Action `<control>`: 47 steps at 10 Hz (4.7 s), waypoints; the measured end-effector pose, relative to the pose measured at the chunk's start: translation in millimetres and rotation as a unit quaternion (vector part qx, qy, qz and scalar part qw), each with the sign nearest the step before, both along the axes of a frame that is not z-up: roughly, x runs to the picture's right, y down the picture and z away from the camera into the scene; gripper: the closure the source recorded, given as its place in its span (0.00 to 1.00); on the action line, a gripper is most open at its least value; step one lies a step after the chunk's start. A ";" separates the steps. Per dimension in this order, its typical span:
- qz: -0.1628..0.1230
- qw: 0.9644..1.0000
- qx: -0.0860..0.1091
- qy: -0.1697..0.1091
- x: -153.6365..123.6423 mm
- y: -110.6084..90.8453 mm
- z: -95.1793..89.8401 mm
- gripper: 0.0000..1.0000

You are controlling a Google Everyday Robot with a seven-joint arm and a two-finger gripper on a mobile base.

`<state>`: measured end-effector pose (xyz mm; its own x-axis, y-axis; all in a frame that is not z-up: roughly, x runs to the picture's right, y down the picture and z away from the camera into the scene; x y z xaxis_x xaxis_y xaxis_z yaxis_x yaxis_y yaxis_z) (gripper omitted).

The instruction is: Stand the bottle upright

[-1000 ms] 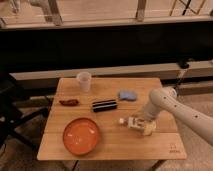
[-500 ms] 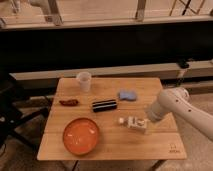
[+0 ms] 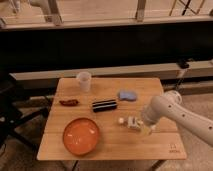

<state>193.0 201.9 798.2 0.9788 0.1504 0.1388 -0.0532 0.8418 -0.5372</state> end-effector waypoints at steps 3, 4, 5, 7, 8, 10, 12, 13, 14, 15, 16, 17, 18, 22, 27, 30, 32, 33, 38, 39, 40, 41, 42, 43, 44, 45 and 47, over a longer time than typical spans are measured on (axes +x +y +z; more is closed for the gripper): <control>-0.010 1.000 0.004 0.023 -26.5 0.6 0.5 0.20; -0.013 0.999 0.006 0.033 -32.8 0.9 0.5 0.20; -0.018 0.999 0.009 0.042 -40.3 -1.5 2.4 0.20; -0.024 0.998 0.007 0.056 -48.2 -7.1 7.9 0.20; -0.025 0.998 0.004 0.061 -49.2 -8.7 10.5 0.20; -0.025 0.997 0.000 0.070 -51.1 -13.0 17.0 0.20; -0.026 0.997 -0.004 0.077 -53.0 -17.2 25.6 0.20; -0.025 0.996 -0.006 0.080 -50.6 -17.7 29.0 0.20; -0.021 0.996 -0.009 0.085 -45.3 -18.3 33.4 0.20; -0.019 0.996 -0.010 0.087 -39.3 -19.6 37.2 0.20; -0.016 0.996 -0.012 0.089 -33.0 -19.4 40.3 0.20; -0.013 0.996 -0.014 0.090 -26.7 -19.7 42.9 0.20; -0.010 0.996 -0.016 0.091 -21.2 -19.2 44.8 0.20; -0.014 0.996 -0.022 0.089 -14.7 -13.2 49.6 0.34; -0.021 0.996 -0.022 0.085 -17.7 -9.5 49.9 0.86; -0.021 0.997 -0.023 0.075 -19.4 -9.6 46.1 1.00; -0.018 0.998 -0.021 0.061 -20.6 -12.1 41.0 1.00; -0.016 0.998 -0.019 0.053 -21.6 -14.3 37.8 1.00; 0.004 1.000 -0.014 -0.011 -28.2 -29.6 17.9 1.00; 0.010 0.999 -0.021 -0.030 -27.7 -30.1 15.0 1.00; 0.014 0.999 -0.025 -0.046 -30.0 -32.8 13.7 1.00; 0.015 0.998 -0.033 -0.060 -32.0 -34.5 12.8 1.00; 0.017 0.996 -0.041 -0.073 -34.0 -36.5 12.4 1.00; 0.018 0.995 -0.051 -0.085 -35.6 -37.6 11.4 1.00; 0.018 0.994 -0.055 -0.097 -37.9 -40.0 10.3 1.00; 0.019 0.992 -0.058 -0.107 -39.4 -42.9 8.0 1.00; 0.021 0.991 -0.058 -0.120 -38.7 -48.2 1.9 1.00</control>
